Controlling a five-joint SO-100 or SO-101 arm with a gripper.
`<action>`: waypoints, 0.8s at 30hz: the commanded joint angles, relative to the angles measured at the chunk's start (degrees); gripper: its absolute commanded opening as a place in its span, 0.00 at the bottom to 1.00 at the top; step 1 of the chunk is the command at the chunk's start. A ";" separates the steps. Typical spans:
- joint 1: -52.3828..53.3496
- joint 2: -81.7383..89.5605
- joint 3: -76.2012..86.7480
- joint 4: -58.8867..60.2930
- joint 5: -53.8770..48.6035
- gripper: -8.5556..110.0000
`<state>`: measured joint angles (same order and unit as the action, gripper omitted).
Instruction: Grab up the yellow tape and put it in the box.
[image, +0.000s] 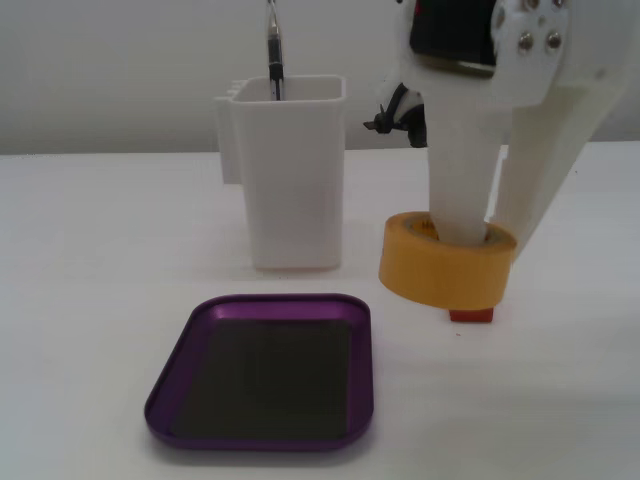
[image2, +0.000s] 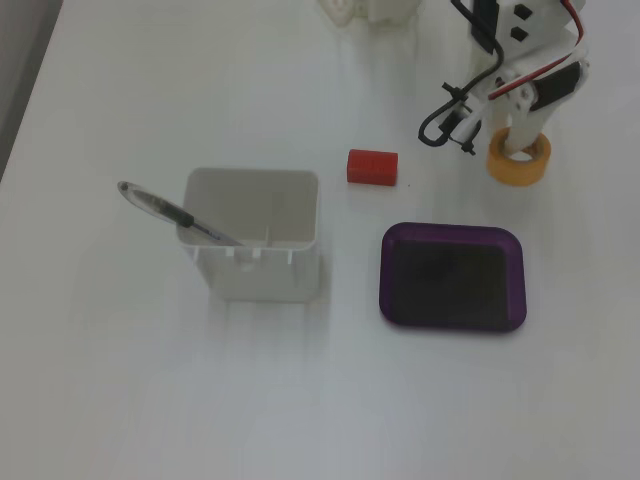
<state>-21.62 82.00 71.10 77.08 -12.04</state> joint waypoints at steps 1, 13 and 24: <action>2.72 0.53 -2.55 -4.39 5.10 0.07; 10.81 0.35 -1.76 -18.54 11.51 0.07; 10.02 -13.18 -2.46 -18.46 11.69 0.07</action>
<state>-11.07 70.22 71.02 58.97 -0.79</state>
